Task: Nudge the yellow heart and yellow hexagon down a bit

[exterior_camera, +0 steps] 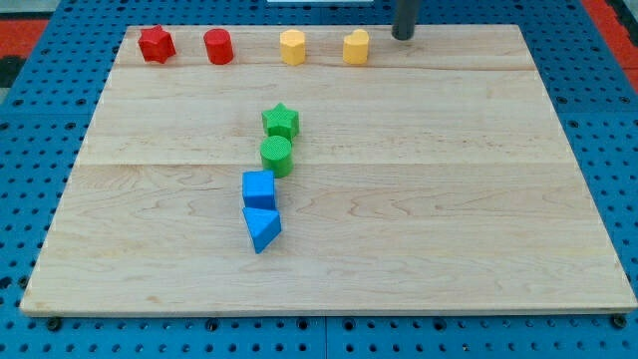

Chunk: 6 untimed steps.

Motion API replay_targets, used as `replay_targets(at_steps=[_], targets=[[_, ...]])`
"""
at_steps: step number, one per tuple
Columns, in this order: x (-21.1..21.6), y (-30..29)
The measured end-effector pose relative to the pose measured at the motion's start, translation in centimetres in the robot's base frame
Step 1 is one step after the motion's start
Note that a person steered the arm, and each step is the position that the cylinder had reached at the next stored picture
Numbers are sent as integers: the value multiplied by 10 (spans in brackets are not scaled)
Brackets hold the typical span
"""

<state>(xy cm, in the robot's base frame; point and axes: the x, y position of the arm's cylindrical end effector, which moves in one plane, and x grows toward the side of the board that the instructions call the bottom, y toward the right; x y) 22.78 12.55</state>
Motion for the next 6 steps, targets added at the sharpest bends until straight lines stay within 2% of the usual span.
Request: replay_targets(at_steps=[1,3,6], targets=[[6,-44],[-9,-136],[16,-167]])
